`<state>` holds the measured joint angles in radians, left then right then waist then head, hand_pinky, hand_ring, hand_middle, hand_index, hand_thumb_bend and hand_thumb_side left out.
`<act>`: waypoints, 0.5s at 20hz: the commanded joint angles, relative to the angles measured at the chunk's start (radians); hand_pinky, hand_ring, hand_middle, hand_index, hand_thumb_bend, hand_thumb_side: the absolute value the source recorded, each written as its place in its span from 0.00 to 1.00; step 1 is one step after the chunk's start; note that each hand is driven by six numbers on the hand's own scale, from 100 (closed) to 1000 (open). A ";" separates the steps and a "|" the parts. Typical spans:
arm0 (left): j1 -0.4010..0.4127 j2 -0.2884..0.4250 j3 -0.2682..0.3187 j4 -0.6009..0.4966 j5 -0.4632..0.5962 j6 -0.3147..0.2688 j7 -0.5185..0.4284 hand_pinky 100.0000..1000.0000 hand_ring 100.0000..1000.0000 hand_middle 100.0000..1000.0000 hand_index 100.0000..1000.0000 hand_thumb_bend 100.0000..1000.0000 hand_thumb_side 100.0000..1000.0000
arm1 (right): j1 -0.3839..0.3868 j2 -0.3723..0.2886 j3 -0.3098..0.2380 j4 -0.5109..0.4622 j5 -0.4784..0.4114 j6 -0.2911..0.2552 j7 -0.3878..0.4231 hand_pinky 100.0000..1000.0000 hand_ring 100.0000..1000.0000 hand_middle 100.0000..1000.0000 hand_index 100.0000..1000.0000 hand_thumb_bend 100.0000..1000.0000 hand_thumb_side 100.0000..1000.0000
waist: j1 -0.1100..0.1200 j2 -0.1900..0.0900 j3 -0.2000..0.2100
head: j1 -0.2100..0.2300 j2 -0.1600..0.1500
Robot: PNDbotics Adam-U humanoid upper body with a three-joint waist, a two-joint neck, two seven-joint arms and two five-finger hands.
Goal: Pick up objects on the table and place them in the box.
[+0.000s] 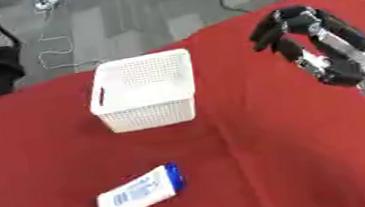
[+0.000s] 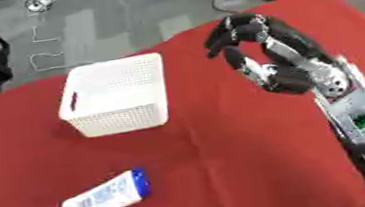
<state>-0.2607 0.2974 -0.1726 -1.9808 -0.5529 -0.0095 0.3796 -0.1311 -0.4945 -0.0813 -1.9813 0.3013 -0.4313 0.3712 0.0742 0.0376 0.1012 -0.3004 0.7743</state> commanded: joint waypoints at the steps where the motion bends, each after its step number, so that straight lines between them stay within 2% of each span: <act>1: -0.001 0.020 0.009 -0.019 0.001 0.003 -0.003 0.54 0.52 0.62 0.90 0.40 1.00 | -0.003 -0.011 -0.009 -0.019 0.006 0.000 0.002 0.40 0.59 0.64 0.65 0.02 1.00 | -0.004 -0.008 0.002 | -0.005 -0.004; 7: 0.003 0.021 0.011 -0.019 0.004 -0.002 -0.009 0.54 0.52 0.62 0.90 0.39 1.00 | 0.000 -0.012 -0.008 -0.019 0.007 0.000 0.003 0.40 0.59 0.64 0.65 0.02 1.00 | -0.005 -0.012 0.004 | 0.000 -0.004; 10: 0.003 0.025 0.007 -0.019 -0.014 0.009 -0.059 0.56 0.52 0.62 0.90 0.36 1.00 | -0.002 -0.012 -0.009 -0.019 0.006 0.002 0.003 0.40 0.59 0.64 0.65 0.02 1.00 | -0.004 -0.011 0.000 | -0.010 -0.004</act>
<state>-0.2534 0.2985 -0.1726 -1.9808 -0.5569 -0.0025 0.3381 -0.1302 -0.4944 -0.0812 -1.9813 0.3077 -0.4302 0.3732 0.0742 0.0374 0.1007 -0.3005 0.7743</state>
